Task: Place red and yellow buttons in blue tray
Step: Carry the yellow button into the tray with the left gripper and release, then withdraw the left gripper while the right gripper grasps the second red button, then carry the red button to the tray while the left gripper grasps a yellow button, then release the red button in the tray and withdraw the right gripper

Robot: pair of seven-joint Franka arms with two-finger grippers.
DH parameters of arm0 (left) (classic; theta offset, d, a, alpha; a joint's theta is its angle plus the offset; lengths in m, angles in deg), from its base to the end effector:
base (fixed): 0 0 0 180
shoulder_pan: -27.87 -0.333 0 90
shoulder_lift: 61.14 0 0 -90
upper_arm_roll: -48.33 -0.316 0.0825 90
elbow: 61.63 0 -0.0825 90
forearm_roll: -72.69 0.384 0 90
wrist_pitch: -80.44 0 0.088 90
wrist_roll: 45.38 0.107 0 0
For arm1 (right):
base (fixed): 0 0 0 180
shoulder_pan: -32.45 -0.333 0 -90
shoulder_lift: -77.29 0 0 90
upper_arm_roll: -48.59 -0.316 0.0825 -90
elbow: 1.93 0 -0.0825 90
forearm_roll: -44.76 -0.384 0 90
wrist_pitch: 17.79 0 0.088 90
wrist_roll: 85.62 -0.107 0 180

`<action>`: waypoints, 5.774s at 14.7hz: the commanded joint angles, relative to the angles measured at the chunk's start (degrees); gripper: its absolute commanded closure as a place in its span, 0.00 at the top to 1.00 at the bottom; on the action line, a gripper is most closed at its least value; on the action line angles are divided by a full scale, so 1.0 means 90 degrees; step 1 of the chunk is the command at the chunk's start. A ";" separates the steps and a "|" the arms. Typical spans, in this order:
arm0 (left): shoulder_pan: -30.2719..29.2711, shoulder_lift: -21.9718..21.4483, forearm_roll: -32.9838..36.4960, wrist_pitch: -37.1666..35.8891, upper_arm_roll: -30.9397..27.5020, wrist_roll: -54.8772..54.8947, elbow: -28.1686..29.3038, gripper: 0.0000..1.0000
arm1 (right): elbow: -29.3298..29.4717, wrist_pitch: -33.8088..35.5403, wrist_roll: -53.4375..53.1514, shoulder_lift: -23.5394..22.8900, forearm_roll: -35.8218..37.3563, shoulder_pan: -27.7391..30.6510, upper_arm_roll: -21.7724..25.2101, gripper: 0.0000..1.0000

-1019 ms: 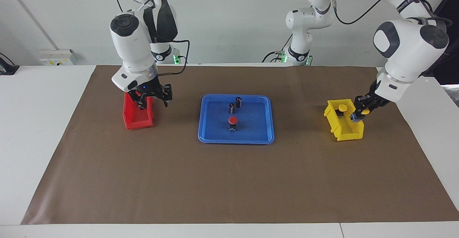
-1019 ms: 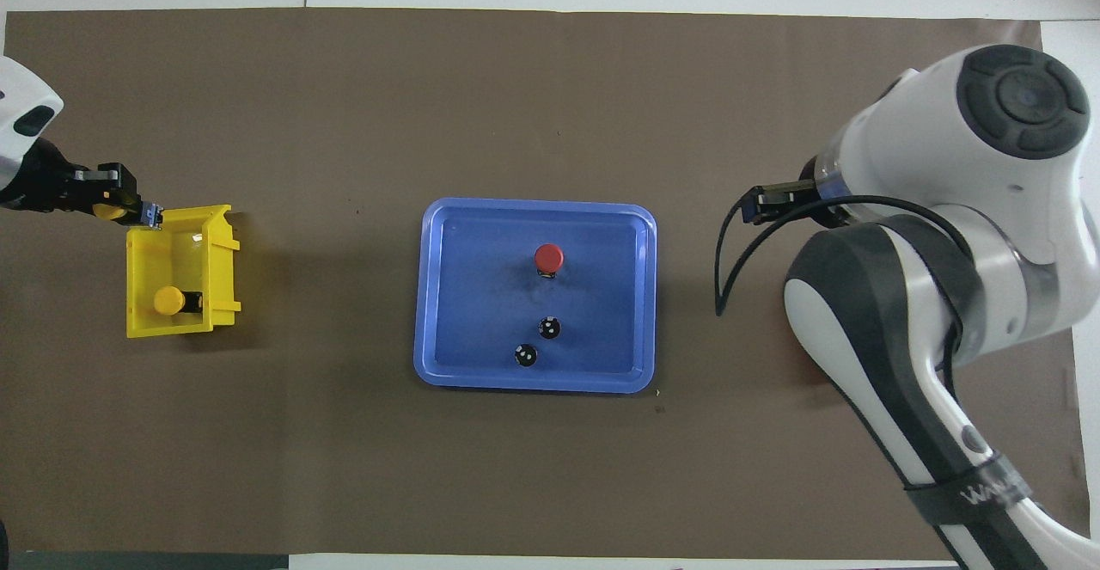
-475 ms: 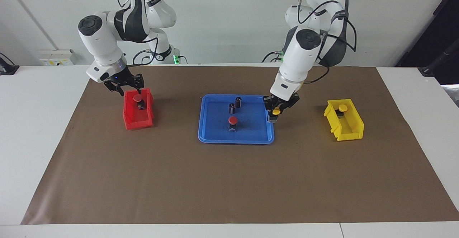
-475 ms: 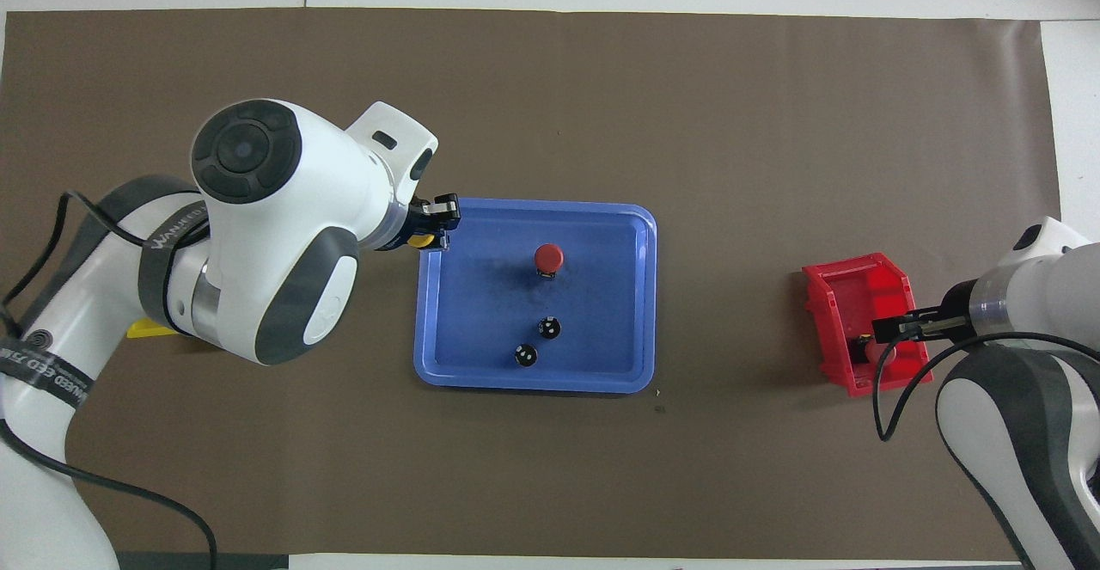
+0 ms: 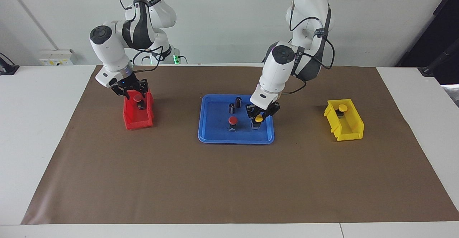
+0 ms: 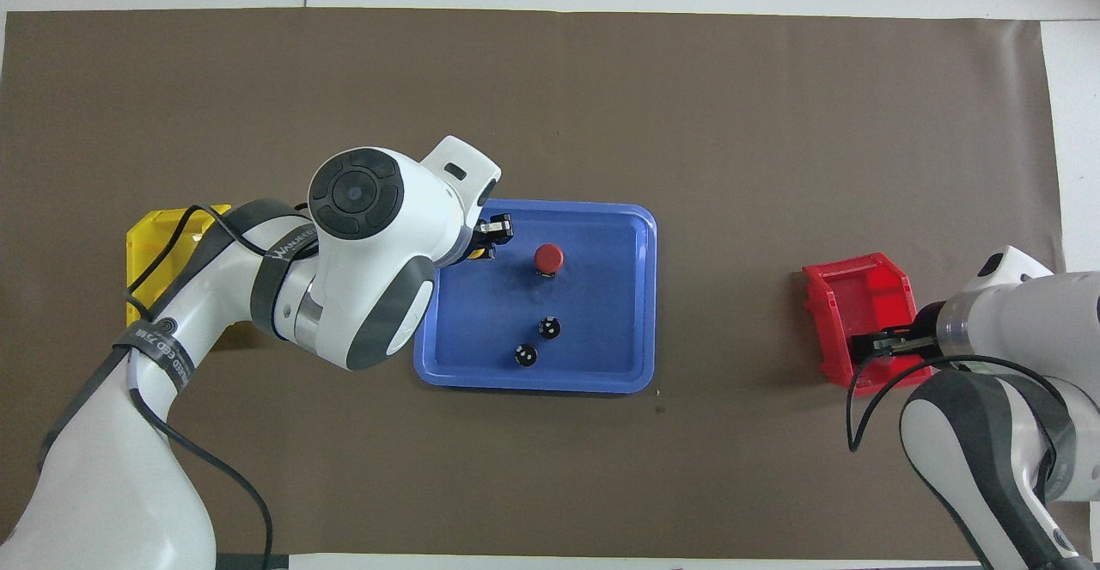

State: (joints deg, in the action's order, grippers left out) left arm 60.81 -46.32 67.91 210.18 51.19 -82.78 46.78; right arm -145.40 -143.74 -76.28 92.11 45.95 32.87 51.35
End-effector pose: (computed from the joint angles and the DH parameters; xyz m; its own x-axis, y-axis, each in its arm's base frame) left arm 0.5079 -0.3670 0.3799 0.9959 0.0824 0.0382 0.0767 -0.9881 0.1330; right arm 0.4325 -0.0246 0.3730 0.9914 0.1216 -0.0473 0.1216 -0.9926 -0.0038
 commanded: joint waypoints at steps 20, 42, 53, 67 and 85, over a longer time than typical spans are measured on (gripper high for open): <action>-0.1030 -0.1127 0.0120 -0.2354 -0.0249 0.1095 -0.0385 0.98 | -0.0436 -0.0546 0.0681 -0.0046 -0.0094 0.0296 -0.0072 0.69; -0.3670 -0.1295 0.0278 -0.3674 -0.0288 0.4586 -0.1625 1.00 | 0.2283 0.1725 0.0995 -0.0727 0.0023 0.0228 -0.0189 0.27; -0.3670 -0.1470 0.0278 -0.3343 -0.0288 0.4586 -0.1187 1.00 | 0.5971 0.1488 -0.3927 -0.3803 -0.0476 -0.2916 -0.0287 0.28; -0.4197 -0.1686 0.0307 -0.1311 -0.0308 0.5084 0.1636 0.68 | 0.4731 0.0636 -0.3654 -0.4011 0.0131 -0.3269 -0.0297 0.31; -0.4207 -0.2057 0.0297 -0.0422 -0.0308 0.4772 0.2691 0.50 | 0.6340 0.3220 -0.3625 -0.2791 0.0033 -0.1650 -0.0228 1.00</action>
State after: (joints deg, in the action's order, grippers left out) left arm 23.17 -62.90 69.77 204.19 48.28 -37.98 68.63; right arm -90.32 -119.24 -109.87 65.13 46.46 14.14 50.04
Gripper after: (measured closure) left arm 0.419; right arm 0.000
